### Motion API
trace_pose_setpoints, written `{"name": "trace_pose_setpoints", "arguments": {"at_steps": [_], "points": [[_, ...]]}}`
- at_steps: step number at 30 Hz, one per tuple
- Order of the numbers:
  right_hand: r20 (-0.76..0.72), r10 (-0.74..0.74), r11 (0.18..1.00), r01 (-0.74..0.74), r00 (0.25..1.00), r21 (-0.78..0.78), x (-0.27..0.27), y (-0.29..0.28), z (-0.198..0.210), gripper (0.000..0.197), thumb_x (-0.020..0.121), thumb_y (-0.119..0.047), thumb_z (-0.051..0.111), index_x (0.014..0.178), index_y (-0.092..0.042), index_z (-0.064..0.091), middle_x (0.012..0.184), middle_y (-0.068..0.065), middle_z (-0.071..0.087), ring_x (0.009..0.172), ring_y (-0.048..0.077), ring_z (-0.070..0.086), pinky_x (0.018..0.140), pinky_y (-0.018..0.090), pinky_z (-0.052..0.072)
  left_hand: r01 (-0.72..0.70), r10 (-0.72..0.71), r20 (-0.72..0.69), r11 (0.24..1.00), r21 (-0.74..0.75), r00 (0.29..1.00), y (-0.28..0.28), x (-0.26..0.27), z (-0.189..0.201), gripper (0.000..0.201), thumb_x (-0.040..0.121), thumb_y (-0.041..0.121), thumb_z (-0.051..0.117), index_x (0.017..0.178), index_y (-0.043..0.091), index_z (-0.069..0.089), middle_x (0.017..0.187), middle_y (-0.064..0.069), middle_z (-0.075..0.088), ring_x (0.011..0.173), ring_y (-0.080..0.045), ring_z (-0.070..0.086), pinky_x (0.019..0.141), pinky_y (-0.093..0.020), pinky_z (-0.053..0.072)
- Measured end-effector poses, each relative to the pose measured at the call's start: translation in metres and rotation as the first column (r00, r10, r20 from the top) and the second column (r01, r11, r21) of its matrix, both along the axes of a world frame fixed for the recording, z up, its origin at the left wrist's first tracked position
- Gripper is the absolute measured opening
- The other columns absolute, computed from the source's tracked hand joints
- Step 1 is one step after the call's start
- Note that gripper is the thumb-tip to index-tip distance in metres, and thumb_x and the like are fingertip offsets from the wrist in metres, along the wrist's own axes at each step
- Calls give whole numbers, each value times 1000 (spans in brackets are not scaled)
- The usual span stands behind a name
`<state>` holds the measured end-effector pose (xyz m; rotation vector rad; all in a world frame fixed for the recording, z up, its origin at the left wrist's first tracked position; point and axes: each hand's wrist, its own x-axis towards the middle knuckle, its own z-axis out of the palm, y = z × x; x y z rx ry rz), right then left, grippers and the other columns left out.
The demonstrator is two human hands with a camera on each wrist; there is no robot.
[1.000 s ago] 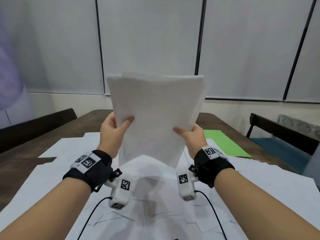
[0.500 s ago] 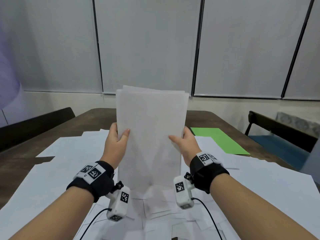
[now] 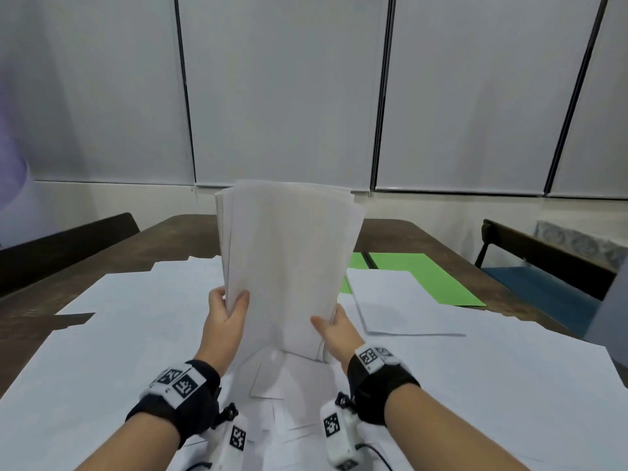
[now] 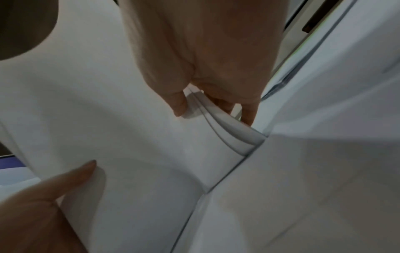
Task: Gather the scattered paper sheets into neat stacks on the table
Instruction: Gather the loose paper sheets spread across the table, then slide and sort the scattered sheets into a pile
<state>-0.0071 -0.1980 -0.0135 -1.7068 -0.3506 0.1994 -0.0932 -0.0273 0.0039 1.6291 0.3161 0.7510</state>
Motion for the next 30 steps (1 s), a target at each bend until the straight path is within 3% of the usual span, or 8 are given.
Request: {"name": "trace_pose_setpoints", "arguments": {"at_steps": [4,8,15,18,21,23,27,30], "points": [[14,-94,991,92,995,97,8,4,-12,25,93,-6,56,114,-16,49,107,2,62,96,17,59,87,26,45,13,-10,-68,999,48,998,3,5,-6,21,98,24,50,117,20,41,107,3,57,102,-22,57,85,-35,45],[5,-192,977,190,981,91,32,-8,-4,22,85,-6,63,104,-16,59,103,6,68,97,25,66,92,38,52,6,3,-71,992,126,997,1,14,9,19,94,21,56,113,21,51,103,5,63,95,-18,62,85,-37,50],[-2,-175,979,173,985,-110,71,-68,11,33,69,-18,66,101,-11,65,101,12,71,93,29,68,87,46,55,125,-155,-302,985,-116,941,-32,66,15,33,91,22,61,118,7,48,112,-8,61,103,-29,60,93,-47,49],[-18,-227,959,220,974,-180,89,-100,17,26,81,-3,64,107,-1,64,105,18,69,93,30,67,85,37,55,212,-271,-401,960,-185,875,-58,96,10,28,91,8,57,117,-1,53,109,-17,64,96,-34,63,88,-44,52],[-36,-285,924,265,958,-275,114,-131,16,26,85,-3,62,111,4,62,104,15,67,95,28,65,80,28,50,226,-302,-480,951,-212,824,-85,126,4,15,91,-4,50,105,-4,56,92,-20,62,76,-30,59,73,-35,48],[-57,-313,897,276,948,-345,135,-147,11,28,87,-4,62,113,4,61,104,13,65,101,29,63,80,25,46,228,-325,-532,943,-240,782,-103,148,-2,16,92,-3,51,107,-5,56,89,-17,58,75,-27,56,73,-34,44],[-68,-345,833,272,936,-483,174,-170,-1,41,87,-9,62,127,0,56,126,17,59,116,31,57,83,28,47,239,-357,-638,934,-267,682,-127,191,-18,35,95,10,54,127,-5,51,117,-11,49,115,-30,48,89,-35,38],[-105,-353,797,240,930,-555,188,-179,-3,30,97,-18,48,122,-7,58,134,16,54,122,30,53,84,23,41,242,-347,-687,938,-249,638,-133,207,-17,26,96,11,54,117,-3,56,140,-23,44,85,-26,47,59,-28,38]]}}
